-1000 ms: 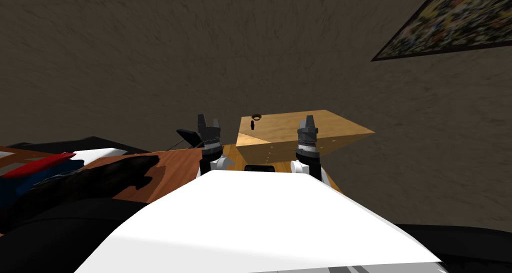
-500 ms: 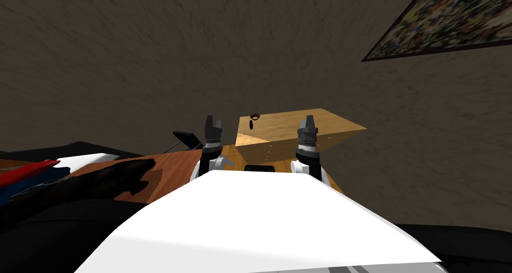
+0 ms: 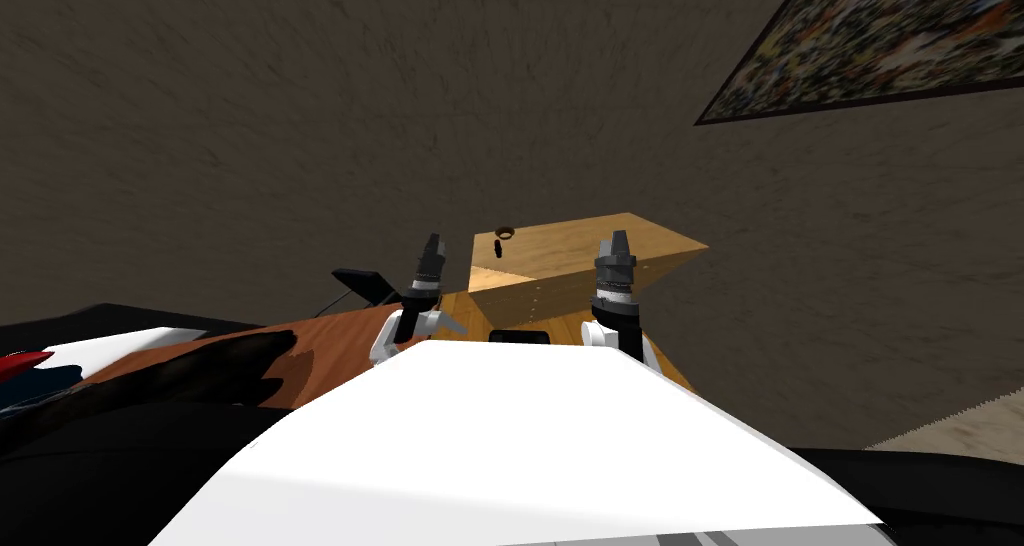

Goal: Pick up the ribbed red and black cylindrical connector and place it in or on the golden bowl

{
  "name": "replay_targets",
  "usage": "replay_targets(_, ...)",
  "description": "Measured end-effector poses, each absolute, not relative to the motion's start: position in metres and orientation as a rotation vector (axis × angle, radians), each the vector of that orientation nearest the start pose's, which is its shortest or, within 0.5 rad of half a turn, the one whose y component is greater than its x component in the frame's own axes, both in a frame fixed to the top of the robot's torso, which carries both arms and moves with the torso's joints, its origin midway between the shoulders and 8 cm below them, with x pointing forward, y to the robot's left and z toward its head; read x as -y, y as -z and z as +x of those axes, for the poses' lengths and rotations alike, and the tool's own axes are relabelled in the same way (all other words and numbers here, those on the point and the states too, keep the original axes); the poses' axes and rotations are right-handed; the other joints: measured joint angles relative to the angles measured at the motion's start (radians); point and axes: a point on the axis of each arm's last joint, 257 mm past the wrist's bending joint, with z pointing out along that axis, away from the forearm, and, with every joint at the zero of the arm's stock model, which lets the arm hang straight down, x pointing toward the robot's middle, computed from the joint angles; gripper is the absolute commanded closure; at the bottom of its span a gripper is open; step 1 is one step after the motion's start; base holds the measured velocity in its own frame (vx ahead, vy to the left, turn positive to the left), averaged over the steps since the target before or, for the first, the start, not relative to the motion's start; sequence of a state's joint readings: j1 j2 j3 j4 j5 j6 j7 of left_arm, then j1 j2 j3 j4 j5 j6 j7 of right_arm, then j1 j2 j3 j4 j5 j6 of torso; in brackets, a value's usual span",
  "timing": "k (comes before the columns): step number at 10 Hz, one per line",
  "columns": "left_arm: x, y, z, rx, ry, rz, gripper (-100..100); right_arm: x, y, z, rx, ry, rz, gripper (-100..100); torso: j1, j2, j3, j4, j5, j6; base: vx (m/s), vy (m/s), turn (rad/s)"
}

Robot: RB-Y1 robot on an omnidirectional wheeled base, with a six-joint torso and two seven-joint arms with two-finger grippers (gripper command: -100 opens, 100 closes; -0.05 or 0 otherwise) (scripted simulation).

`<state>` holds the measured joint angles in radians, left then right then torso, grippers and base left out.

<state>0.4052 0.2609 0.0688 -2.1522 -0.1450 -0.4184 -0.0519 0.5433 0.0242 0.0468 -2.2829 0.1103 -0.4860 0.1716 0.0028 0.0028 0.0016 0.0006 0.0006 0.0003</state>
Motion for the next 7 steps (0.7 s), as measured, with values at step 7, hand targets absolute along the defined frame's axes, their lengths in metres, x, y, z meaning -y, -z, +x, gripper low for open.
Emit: replay_targets(7, -0.331, 0.048, 0.432, -1.194, 0.769, -0.293, -100, 0.259, -0.008, 0.346, -0.733, -1.095, 0.579, 0, -0.002, 0.0, 0.0, 0.0, -0.001, 0.0, -0.042, 0.01, -0.145)
